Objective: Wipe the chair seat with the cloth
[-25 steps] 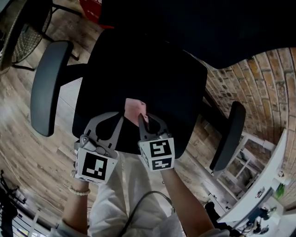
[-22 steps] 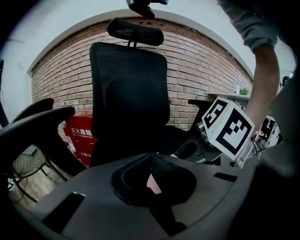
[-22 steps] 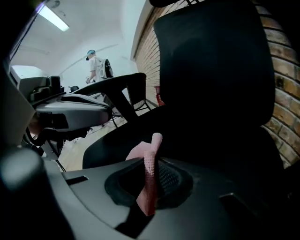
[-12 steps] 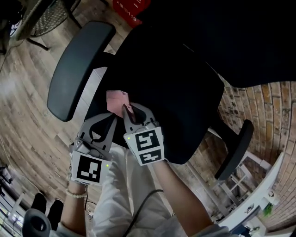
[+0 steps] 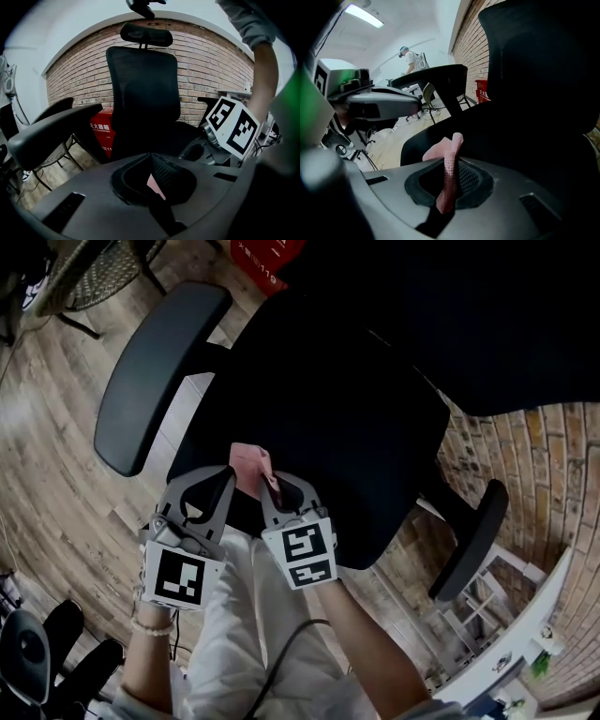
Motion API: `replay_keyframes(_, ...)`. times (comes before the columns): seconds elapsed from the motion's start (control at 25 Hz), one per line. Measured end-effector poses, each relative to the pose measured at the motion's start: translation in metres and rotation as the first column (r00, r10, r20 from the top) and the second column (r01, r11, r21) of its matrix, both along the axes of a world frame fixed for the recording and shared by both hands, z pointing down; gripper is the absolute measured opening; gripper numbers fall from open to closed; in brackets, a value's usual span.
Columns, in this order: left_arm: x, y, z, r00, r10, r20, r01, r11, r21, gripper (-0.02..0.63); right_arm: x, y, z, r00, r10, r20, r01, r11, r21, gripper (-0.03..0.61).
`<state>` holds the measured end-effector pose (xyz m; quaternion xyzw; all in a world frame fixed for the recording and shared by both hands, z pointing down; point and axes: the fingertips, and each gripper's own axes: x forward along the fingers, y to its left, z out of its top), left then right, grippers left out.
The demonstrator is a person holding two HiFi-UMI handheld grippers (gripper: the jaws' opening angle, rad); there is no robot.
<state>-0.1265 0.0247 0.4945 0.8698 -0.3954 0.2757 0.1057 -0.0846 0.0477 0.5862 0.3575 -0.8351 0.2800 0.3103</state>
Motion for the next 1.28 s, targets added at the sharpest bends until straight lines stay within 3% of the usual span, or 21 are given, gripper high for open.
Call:
replay_keyframes(0.44,0.077,-0.002,-0.006,0.985,0.168,-0.028,-0.168,0.986,-0.008,0.018,0.135,0.044,0.007,0.970,0.175,-0.169,-0.182,0.983,-0.026,0.055)
replay_keyframes(0.6,0.104,0.006,-0.005,0.972,0.233,-0.036,-0.234,0.972,-0.031,0.018,0.176,0.065,0.002,0.944,0.261,-0.201,-0.272,0.962,-0.031,0.055)
replay_keyframes(0.88,0.154,0.011,-0.015,0.939,0.339,-0.053,-0.339,0.941,0.005,0.018,0.247,0.106,-0.005,0.891,0.361,-0.276,-0.385,0.922,-0.033,0.055)
replay_keyframes(1.08,0.168,0.018,-0.016,0.924,0.377,-0.066,-0.378,0.926,0.003,0.018,0.273,0.134,-0.006,0.880,0.360,-0.310,-0.396,0.917,-0.057,0.055)
replay_keyframes(1.28,0.163,0.021,-0.013,0.925,0.374,-0.062,-0.375,0.927,-0.009,0.018,0.254,0.143,-0.003,0.897,0.332,-0.292,-0.374,0.922,-0.099,0.055)
